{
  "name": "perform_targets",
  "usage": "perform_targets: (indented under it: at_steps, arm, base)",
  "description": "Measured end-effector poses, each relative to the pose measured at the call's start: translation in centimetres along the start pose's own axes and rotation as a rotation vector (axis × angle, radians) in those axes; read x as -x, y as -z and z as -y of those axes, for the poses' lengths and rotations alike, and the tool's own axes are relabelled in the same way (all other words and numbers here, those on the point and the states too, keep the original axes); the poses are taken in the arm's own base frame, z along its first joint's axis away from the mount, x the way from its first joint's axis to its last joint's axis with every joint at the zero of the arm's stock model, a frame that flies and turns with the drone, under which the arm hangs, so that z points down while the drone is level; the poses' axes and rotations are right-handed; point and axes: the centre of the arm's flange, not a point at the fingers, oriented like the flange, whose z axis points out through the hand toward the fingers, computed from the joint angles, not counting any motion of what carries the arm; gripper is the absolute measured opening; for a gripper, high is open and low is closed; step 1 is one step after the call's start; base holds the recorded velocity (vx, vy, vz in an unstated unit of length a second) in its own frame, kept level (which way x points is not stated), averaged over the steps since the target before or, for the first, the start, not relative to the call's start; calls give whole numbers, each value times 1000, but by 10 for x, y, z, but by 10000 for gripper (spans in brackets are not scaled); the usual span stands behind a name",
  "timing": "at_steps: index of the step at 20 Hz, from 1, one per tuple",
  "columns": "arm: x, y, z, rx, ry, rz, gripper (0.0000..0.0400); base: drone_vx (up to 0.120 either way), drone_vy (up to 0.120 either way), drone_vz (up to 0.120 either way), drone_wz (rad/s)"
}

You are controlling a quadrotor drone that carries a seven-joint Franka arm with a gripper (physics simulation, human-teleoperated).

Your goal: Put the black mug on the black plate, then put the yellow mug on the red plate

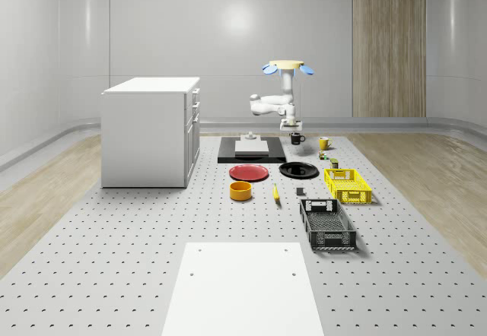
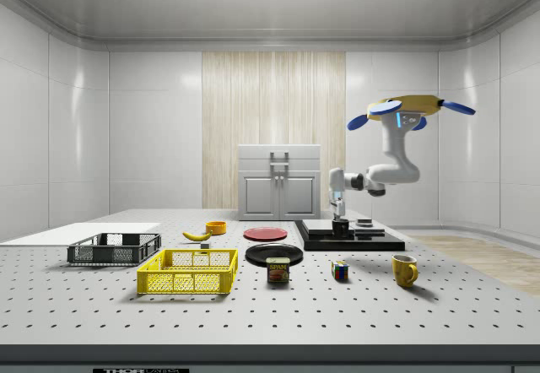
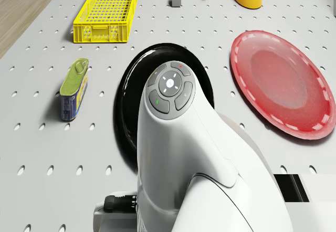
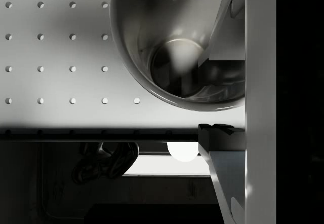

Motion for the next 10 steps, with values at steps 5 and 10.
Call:
perform_targets:
  at_steps: [5,10]
  arm:
    - [0,0,0,0,0,0,110]
    - [0,0,0,0,0,0,110]
  base:
    - [120,0,0,0]
    - [120,0,0,0]
